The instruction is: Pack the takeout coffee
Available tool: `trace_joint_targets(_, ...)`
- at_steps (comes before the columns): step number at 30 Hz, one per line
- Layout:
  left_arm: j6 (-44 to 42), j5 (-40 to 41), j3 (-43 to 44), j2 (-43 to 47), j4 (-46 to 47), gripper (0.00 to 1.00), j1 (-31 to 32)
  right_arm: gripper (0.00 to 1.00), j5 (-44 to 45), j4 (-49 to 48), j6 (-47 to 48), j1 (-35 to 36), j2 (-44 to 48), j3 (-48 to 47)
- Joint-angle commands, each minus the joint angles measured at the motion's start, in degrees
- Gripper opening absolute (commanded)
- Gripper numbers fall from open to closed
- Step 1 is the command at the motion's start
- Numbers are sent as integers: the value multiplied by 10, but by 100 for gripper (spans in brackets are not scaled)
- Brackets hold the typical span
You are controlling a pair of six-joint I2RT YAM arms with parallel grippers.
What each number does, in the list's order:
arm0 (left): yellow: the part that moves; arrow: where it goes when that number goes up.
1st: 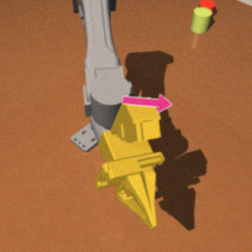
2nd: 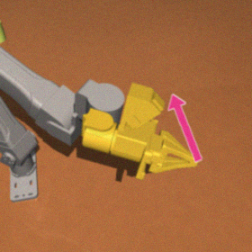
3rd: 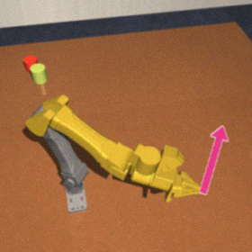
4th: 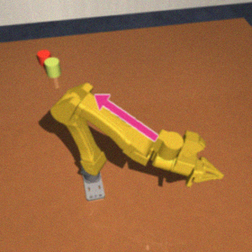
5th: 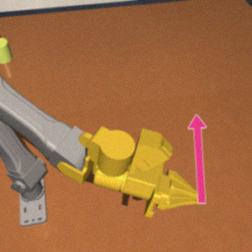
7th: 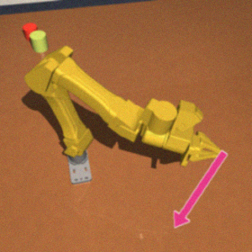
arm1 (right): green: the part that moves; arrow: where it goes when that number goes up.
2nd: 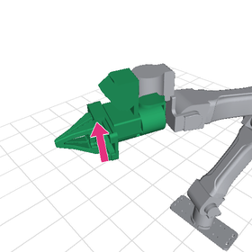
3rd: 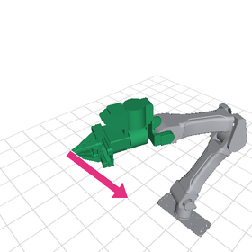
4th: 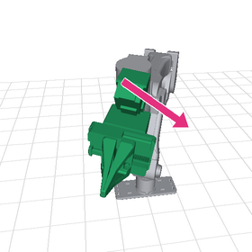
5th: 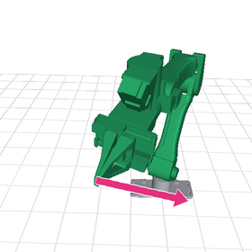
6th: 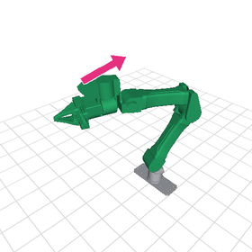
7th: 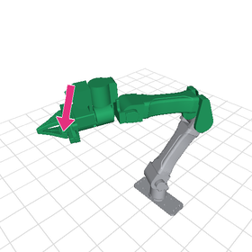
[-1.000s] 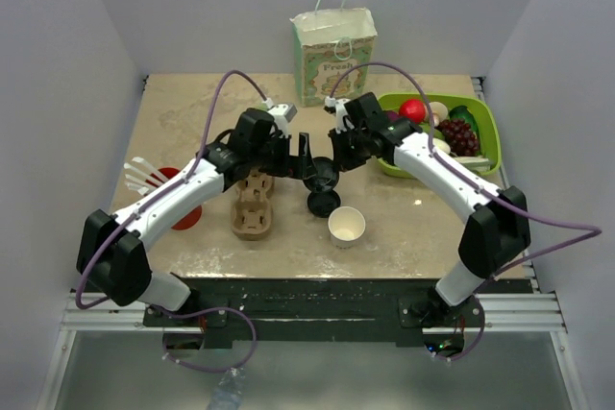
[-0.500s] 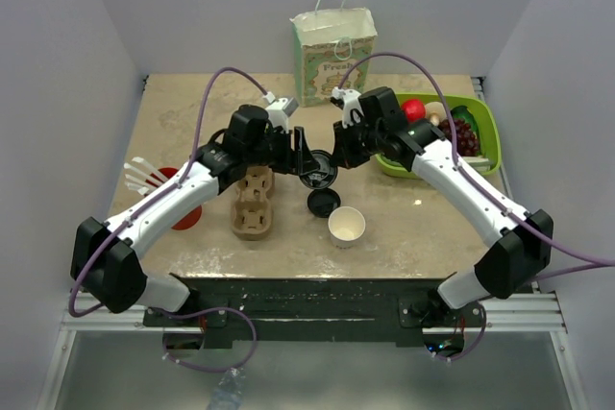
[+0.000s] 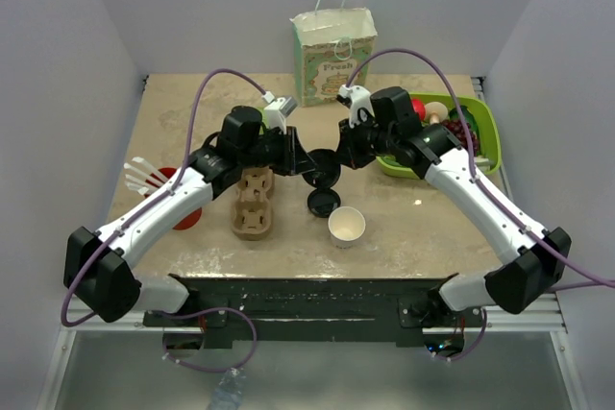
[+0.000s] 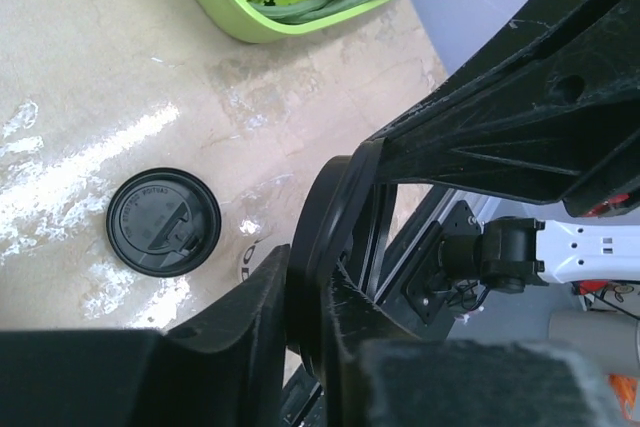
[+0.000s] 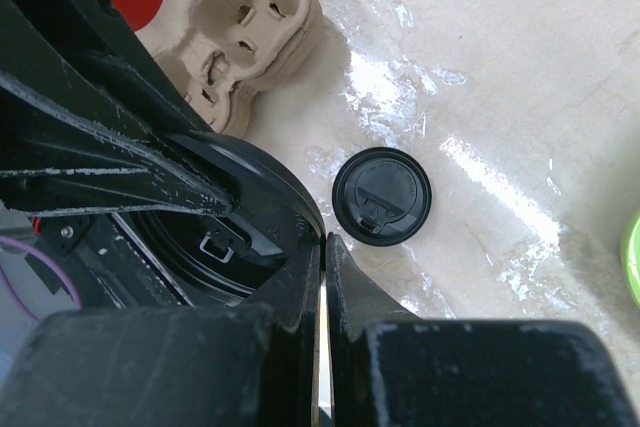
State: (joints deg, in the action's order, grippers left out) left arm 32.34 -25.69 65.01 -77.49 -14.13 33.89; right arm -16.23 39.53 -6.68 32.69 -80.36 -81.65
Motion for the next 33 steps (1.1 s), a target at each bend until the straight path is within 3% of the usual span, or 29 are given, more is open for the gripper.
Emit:
trace_joint_targets(1,18,-20,0,21,27,15,3,2,-16,-20,27,3,31,7)
trace_joint_targets(5,23,-26,8,22,25,9,3,10,-14,-24,36,2,38,3)
trace_joint_targets(8,30,-32,12,22,23,7,2,28,9,-29,44,2,45,-6)
trace_joint_targets(9,32,-36,13,22,18,7,1,41,21,-39,47,2,49,-6)
trace_joint_targets(10,33,-40,16,23,16,7,1,47,39,-47,57,2,56,-5)
trace_joint_targets(14,46,-31,34,21,-5,7,-5,78,66,-126,146,2,122,25)
trace_joint_targets(16,62,-34,56,7,-61,6,-25,86,51,-215,181,3,144,63)
trace_joint_targets(18,89,-70,89,-20,-129,2,-73,96,-42,-217,366,3,172,103)
trace_joint_targets(20,119,-145,87,-30,-142,1,-107,98,-84,-221,532,4,191,138)
trace_joint_targets(26,196,-176,98,-27,-160,2,-132,98,-212,-224,681,21,180,157)
trace_joint_targets(33,338,-193,35,19,-78,0,-134,95,-98,-213,753,113,121,152)
